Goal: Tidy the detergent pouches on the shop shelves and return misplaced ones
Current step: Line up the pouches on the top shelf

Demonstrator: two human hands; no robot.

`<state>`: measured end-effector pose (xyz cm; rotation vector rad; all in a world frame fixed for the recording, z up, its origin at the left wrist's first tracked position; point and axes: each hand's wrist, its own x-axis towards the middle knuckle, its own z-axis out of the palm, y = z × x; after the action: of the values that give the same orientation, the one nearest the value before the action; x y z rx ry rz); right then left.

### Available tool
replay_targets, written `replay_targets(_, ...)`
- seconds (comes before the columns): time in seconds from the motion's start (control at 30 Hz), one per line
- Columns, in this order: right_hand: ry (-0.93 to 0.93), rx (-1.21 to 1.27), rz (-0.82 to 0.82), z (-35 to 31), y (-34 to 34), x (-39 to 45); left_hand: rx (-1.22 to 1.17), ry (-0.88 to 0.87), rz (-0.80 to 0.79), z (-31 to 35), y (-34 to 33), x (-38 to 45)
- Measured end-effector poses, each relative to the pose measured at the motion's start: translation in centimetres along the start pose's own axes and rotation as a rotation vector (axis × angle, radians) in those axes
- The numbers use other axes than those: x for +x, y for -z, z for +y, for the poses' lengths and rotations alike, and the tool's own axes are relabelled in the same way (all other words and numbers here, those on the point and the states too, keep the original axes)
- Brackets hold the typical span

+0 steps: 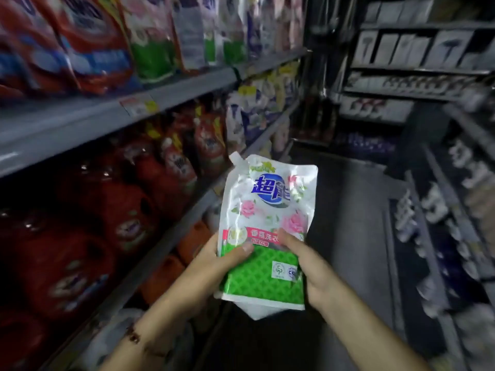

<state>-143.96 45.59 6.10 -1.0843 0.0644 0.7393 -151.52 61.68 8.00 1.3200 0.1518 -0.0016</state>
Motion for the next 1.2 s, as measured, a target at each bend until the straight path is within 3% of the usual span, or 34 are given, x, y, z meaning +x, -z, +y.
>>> replay_targets(0.13,-0.129,0.097,0.068,4.7,2.7,-3.0,-0.076,0.227,-0.009,-4.2,-1.1,-1.0)
replay_targets(0.27,-0.177,0.165,0.16,7.7,3.8,-4.9,0.072,0.285,-0.068,-5.6,-1.6,-2.5)
replay_targets(0.57,-0.195,0.358,0.172,9.7,5.5,-7.0,0.312,0.373,-0.127,-4.6,-3.8,-2.0)
replay_targets(0.83,-0.184,0.482,0.147,10.7,6.2,-4.3,0.645,0.164,-0.15,-5.2,-7.2,-0.1)
replay_targets(0.93,-0.173,0.529,0.088,10.6,7.1,-2.2,0.778,0.225,-0.088,-5.3,-8.0,1.4)
replay_targets(1.1,-0.278,0.509,0.067,7.7,10.2,0.0,0.492,0.239,-0.144,-5.0,-8.5,4.0)
replay_targets(1.2,-0.351,0.366,0.038,5.3,12.9,1.4,0.32,0.238,-0.184,-5.1,-8.2,4.7)
